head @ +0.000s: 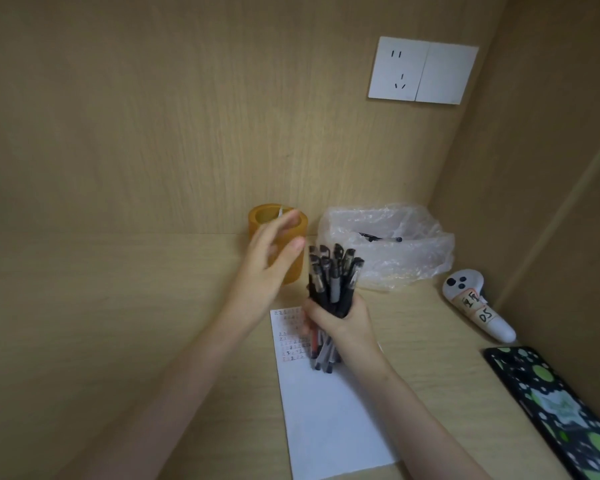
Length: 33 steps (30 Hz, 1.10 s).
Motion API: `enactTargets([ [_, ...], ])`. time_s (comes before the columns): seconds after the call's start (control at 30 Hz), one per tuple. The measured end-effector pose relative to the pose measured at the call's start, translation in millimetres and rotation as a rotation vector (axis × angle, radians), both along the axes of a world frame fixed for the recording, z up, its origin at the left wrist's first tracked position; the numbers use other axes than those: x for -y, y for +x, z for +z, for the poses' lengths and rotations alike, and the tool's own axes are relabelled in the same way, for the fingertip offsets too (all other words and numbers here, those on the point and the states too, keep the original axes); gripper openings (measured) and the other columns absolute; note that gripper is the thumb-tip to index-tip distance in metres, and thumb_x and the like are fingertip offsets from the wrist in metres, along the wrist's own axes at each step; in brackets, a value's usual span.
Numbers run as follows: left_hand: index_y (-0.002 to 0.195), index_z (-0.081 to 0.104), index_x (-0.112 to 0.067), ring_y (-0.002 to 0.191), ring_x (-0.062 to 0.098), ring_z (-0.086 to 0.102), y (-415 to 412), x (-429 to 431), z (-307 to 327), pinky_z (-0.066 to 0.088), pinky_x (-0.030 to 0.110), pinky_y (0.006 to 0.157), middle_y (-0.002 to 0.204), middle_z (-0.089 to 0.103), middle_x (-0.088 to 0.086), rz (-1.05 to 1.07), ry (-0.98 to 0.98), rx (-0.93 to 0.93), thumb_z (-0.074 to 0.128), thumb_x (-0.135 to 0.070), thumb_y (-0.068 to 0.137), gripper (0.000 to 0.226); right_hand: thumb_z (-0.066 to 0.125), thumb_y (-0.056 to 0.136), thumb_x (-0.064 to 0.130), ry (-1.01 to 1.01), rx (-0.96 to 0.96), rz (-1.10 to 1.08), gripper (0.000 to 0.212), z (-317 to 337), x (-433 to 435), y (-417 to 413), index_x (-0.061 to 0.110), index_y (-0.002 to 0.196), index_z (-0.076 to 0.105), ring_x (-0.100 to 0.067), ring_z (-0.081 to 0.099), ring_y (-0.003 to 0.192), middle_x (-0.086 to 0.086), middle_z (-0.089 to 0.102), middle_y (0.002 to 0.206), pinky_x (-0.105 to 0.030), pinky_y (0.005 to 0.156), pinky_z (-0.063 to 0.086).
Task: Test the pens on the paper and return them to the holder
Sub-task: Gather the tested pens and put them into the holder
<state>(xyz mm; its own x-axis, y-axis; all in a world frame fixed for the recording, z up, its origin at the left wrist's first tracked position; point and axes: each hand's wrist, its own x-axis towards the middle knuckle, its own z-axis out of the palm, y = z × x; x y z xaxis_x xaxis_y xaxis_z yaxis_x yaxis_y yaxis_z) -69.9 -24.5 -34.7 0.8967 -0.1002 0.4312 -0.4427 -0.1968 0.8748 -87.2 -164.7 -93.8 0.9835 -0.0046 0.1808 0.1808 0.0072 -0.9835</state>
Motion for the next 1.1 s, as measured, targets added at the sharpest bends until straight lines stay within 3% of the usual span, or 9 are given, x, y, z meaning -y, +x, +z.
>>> enactTargets([
  [0.1, 0.142, 0.027, -0.032, 0.129, 0.002, 0.025, 18.7, -21.3, -8.5, 0.025, 0.026, 0.106, 0.146, 0.022, -0.007, 0.195, 0.259, 0.018, 0.072, -0.023, 0.079, 0.078, 0.065, 0.083, -0.002, 0.217, -0.054, 0.024, 0.015, 9.7, 4.3, 2.0, 0.013, 0.081, 0.065, -0.026, 0.059, 0.059, -0.014, 0.064, 0.068, -0.036, 0.063, 0.050],
  [0.2, 0.148, 0.007, -0.026, 0.138, 0.015, 0.017, 45.2, -36.9, -19.7, 0.023, 0.036, 0.109, 0.153, 0.007, 0.000, 0.238, 0.276, -0.217, 0.081, -0.029, 0.067, 0.109, 0.063, 0.085, -0.003, 0.173, -0.104, 0.104, 0.008, 23.4, 11.2, 4.9, 0.005, 0.085, 0.061, -0.027, 0.060, 0.059, -0.015, 0.064, 0.073, -0.034, 0.058, 0.053],
  [0.3, 0.148, 0.001, -0.024, 0.143, 0.022, 0.012, 73.2, -46.7, -30.3, 0.021, 0.041, 0.113, 0.156, 0.006, 0.004, 0.200, 0.255, -0.344, 0.085, -0.035, 0.059, 0.123, 0.065, 0.084, 0.001, 0.123, -0.150, 0.187, 0.007, 35.2, 11.7, 4.9, 0.005, 0.087, 0.061, -0.027, 0.061, 0.059, -0.013, 0.065, 0.074, -0.033, 0.058, 0.053],
  [0.37, 0.148, 0.002, -0.022, 0.141, 0.021, 0.017, 85.8, -48.0, -33.7, 0.025, 0.036, 0.111, 0.155, 0.014, 0.002, 0.143, 0.229, -0.344, 0.086, -0.031, 0.058, 0.123, 0.066, 0.083, 0.002, 0.105, -0.160, 0.207, 0.007, 39.9, 9.6, 2.1, 0.006, 0.087, 0.062, -0.026, 0.061, 0.059, -0.012, 0.066, 0.073, -0.032, 0.057, 0.053],
  [0.43, 0.147, 0.012, -0.021, 0.136, 0.016, 0.029, 92.5, -46.3, -33.5, 0.033, 0.026, 0.100, 0.150, 0.027, -0.001, 0.061, 0.187, -0.318, 0.085, -0.023, 0.061, 0.113, 0.066, 0.084, 0.002, 0.124, -0.171, 0.221, 0.008, 42.7, 7.1, -0.3, 0.005, 0.089, 0.061, -0.025, 0.061, 0.058, -0.011, 0.065, 0.073, -0.032, 0.057, 0.052],
  [0.53, 0.143, 0.021, -0.025, 0.121, 0.010, 0.039, 98.3, -43.1, -33.8, 0.038, 0.024, 0.089, 0.140, 0.038, -0.004, -0.009, 0.125, -0.302, 0.084, -0.015, 0.063, 0.102, 0.066, 0.083, 0.003, 0.169, -0.185, 0.211, 0.008, 43.5, 3.9, -2.4, 0.005, 0.089, 0.061, -0.024, 0.061, 0.058, -0.010, 0.065, 0.073, -0.032, 0.057, 0.053],
  [0.77, 0.141, 0.023, -0.022, 0.128, 0.019, 0.038, 99.4, -39.8, -45.8, 0.040, 0.031, 0.097, 0.144, 0.035, 0.001, 0.183, 0.086, -0.264, 0.091, -0.029, 0.049, 0.114, 0.066, 0.083, 0.003, 0.167, -0.165, 0.187, 0.007, 45.2, 3.8, -6.9, 0.007, 0.088, 0.062, -0.024, 0.060, 0.058, -0.010, 0.065, 0.073, -0.033, 0.058, 0.053],
  [1.1, 0.140, 0.020, -0.024, 0.117, 0.005, 0.034, 19.2, -37.4, -27.1, 0.035, 0.025, 0.091, 0.141, 0.032, -0.003, 0.335, -0.011, -0.151, 0.090, -0.031, 0.049, 0.115, 0.066, 0.083, 0.006, 0.181, -0.151, 0.144, 0.010, 59.8, 9.6, -12.6, 0.002, 0.091, 0.061, -0.024, 0.062, 0.059, -0.010, 0.065, 0.072, -0.031, 0.054, 0.053],
])
